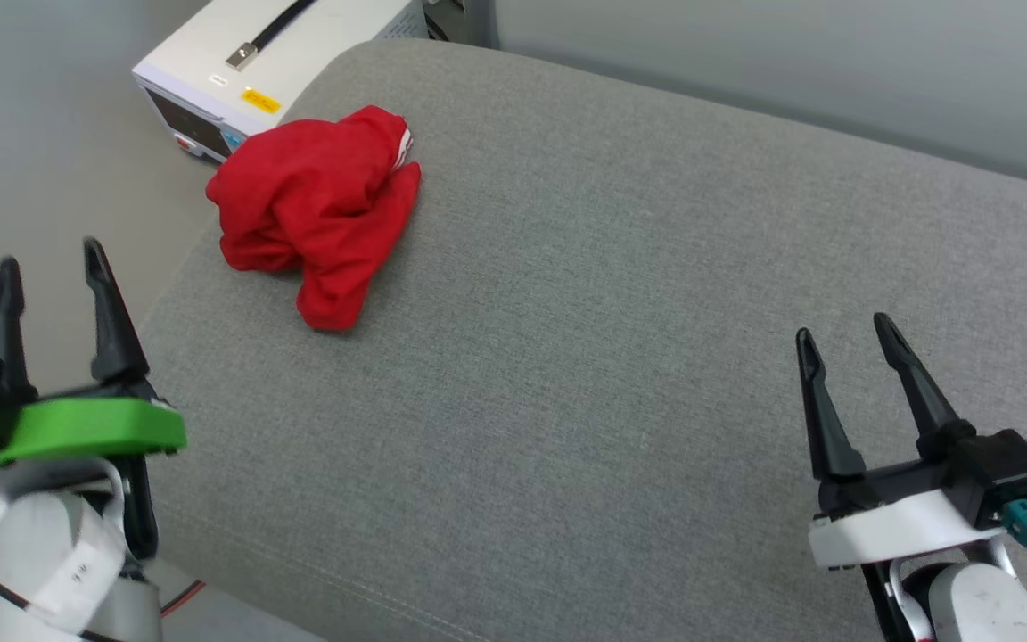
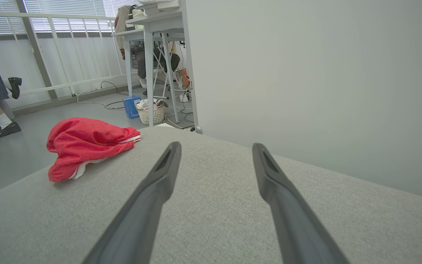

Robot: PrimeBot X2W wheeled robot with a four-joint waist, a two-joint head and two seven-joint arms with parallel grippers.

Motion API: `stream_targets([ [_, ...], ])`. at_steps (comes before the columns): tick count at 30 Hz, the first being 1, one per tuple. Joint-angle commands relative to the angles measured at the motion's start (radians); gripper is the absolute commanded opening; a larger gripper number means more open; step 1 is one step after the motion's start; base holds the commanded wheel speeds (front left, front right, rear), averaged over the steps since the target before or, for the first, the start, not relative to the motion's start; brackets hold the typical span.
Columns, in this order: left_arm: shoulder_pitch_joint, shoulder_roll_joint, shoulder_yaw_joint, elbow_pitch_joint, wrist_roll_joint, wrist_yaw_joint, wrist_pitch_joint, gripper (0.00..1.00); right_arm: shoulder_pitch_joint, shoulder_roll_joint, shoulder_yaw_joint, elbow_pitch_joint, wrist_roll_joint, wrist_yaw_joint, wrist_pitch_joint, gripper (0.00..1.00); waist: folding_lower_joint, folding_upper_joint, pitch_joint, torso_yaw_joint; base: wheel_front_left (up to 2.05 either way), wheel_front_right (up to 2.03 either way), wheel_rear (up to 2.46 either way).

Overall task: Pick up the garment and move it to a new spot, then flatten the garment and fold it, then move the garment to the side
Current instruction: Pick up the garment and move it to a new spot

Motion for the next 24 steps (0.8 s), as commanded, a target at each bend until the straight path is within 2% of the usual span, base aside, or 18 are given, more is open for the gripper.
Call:
stream_targets([
  [1, -0.063, 0.025, 0.005, 0.018, -0.008, -0.014, -0.006, 1.0, -0.029, -0.015, 0.0, -0.012, -0.011, 0.007, -0.009, 1.0, 0.0, 0.0, 0.086, -0.049, 0.0, 0.0, 0.0],
  [6, -0.234, 0.141, -0.032, 0.08, -0.068, -0.036, -0.006, 1.0, -0.074, -0.039, 0.001, -0.047, -0.016, 0.007, -0.009, 1.0, 0.0, 0.0, 0.158, -0.085, 0.0, 0.0, 0.0],
  [10, -0.359, 0.278, -0.138, 0.177, -0.15, -0.037, 0.0, 1.0, -0.098, -0.05, 0.006, -0.076, -0.021, 0.007, -0.009, 1.0, 0.0, 0.0, 0.198, -0.11, 0.0, 0.0, 0.0],
  [12, -0.42, 0.343, -0.204, 0.221, -0.206, -0.037, 0.043, 1.0, -0.109, -0.056, 0.007, -0.088, -0.023, 0.007, -0.009, 1.0, 0.0, 0.0, 0.215, -0.119, 0.0, 0.0, 0.0],
  [16, -0.523, 0.454, -0.339, 0.28, -0.316, -0.038, 0.18, 1.0, -0.128, -0.061, 0.004, -0.111, -0.023, 0.007, -0.009, 1.0, 0.0, 0.0, 0.247, -0.136, 0.0, 0.0, 0.0],
  [20, -0.598, 0.528, -0.466, 0.34, -0.482, -0.038, 0.426, 1.0, -0.146, -0.065, 0.005, -0.13, -0.018, 0.007, -0.009, 1.0, 0.0, 0.0, 0.276, -0.151, 0.0, 0.0, 0.0],
  [24, -0.644, 0.581, -0.562, 0.387, -0.6, -0.038, 0.655, 1.0, -0.161, -0.072, 0.009, -0.14, -0.018, 0.007, -0.009, 1.0, 0.0, 0.0, 0.307, -0.167, 0.0, 0.0, 0.0],
])
